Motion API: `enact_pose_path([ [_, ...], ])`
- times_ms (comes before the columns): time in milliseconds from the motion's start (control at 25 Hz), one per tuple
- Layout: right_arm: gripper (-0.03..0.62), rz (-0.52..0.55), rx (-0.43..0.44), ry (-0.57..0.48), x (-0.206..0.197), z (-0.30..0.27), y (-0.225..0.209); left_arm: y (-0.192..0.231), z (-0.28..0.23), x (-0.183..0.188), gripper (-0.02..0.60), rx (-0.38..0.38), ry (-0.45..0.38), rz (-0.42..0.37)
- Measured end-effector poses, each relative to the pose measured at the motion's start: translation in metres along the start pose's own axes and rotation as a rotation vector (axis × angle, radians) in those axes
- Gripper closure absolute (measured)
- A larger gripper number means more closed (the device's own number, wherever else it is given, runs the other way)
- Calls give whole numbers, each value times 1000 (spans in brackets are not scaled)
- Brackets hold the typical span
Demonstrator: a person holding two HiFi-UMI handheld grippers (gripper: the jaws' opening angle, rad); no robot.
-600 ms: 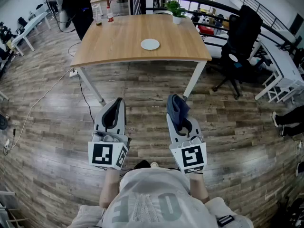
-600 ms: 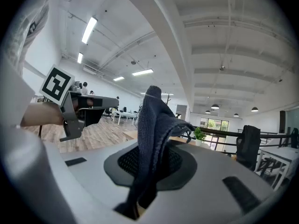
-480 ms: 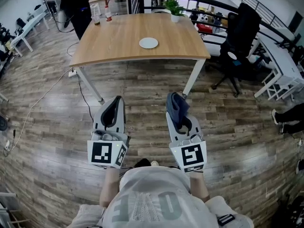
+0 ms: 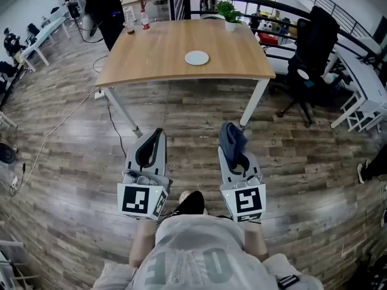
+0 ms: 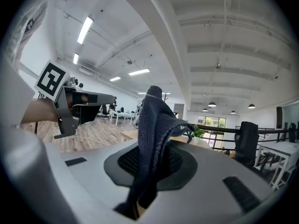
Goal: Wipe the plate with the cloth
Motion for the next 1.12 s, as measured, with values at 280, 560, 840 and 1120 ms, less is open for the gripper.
enact_pose_path([
  [280, 539, -22, 29, 38, -14, -16, -1, 13, -20, -19, 574, 13, 21, 14],
  [560, 539, -60, -42, 43, -15, -53, -36, 24, -88, -38, 574, -43, 23, 48],
  [840, 539, -99, 14, 75, -18, -148, -94, 57, -174, -65, 574, -22, 69, 64],
  [1120, 537, -70, 92, 85, 21, -264, -136, 121, -268, -76, 574, 37, 97, 109],
])
Point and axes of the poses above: the fingertips, and each gripper's own axes: z backward along the fingers, y to its left, x out of its top, the point moved 10 cm from there along z, backward along the fingers, and after that the axes turned 12 degrees about x, right-handed, at the moved point
